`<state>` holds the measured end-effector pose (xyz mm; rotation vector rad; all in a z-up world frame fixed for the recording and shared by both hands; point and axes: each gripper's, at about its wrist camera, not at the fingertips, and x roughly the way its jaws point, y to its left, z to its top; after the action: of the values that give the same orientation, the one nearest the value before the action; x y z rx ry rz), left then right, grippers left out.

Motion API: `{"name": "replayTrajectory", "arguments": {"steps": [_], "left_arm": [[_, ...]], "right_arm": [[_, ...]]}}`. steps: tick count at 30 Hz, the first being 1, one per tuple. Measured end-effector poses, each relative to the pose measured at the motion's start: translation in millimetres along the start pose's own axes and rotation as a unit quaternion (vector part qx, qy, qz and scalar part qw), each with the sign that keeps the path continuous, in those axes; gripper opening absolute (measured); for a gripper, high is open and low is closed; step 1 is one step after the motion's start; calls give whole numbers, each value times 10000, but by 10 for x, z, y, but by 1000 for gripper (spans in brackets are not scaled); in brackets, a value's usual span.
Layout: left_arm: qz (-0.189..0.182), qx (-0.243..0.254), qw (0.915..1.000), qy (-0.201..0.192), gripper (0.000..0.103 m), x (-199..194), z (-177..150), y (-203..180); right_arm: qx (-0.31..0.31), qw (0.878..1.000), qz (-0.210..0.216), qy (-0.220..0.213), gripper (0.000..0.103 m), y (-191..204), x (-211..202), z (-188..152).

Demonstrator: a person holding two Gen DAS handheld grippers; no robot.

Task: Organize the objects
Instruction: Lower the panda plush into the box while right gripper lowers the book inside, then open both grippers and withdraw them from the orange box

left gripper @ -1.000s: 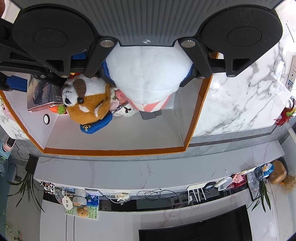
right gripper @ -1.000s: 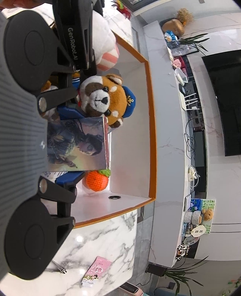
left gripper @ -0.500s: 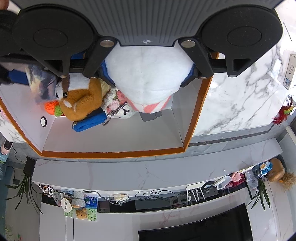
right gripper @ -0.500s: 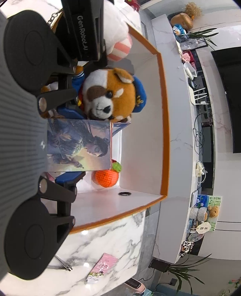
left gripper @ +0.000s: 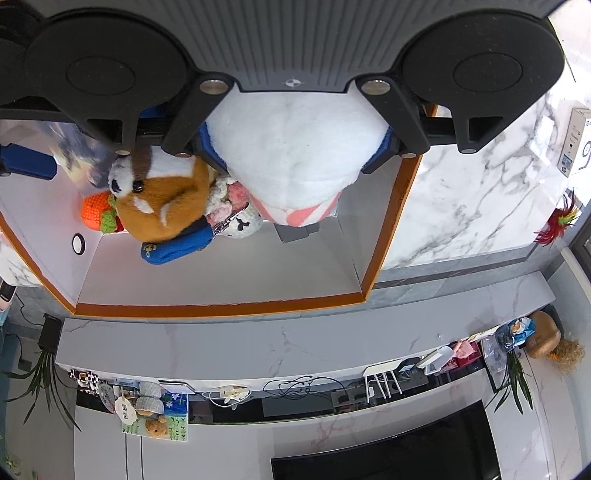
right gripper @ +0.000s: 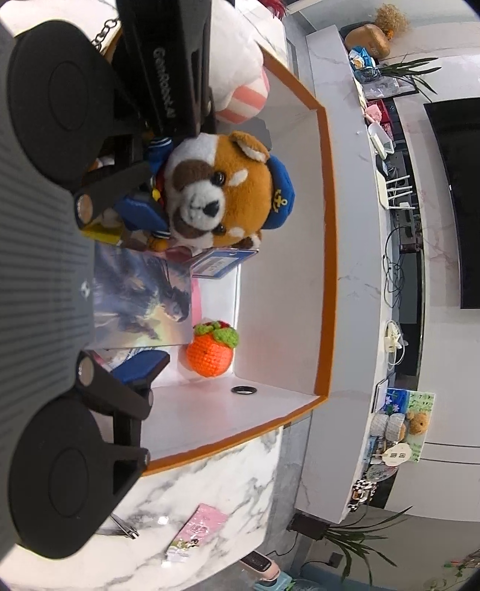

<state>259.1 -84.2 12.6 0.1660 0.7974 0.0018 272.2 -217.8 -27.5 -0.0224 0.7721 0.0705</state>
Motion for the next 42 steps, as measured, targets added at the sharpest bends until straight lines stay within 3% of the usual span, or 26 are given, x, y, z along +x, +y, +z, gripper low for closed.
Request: {"name": "replayTrajectory", "arguments": {"steps": [14, 17, 38, 42], "left_arm": [[20, -22, 9999, -157, 89, -114, 25, -11], [-1, -36, 9999, -154, 89, -137, 35, -22], [-238, -597, 9975, -283, 89, -700, -89, 204], [-211, -909, 9956, -84, 89, -803, -122, 278]], "right_arm": [[-84, 9998, 79, -131, 83, -7, -84, 41], [-68, 9998, 54, -191, 91, 2, -114, 50], [-32, 9990, -265, -349, 94, -41, -546, 31], [-38, 9990, -294, -342, 94, -12, -633, 34]]}}
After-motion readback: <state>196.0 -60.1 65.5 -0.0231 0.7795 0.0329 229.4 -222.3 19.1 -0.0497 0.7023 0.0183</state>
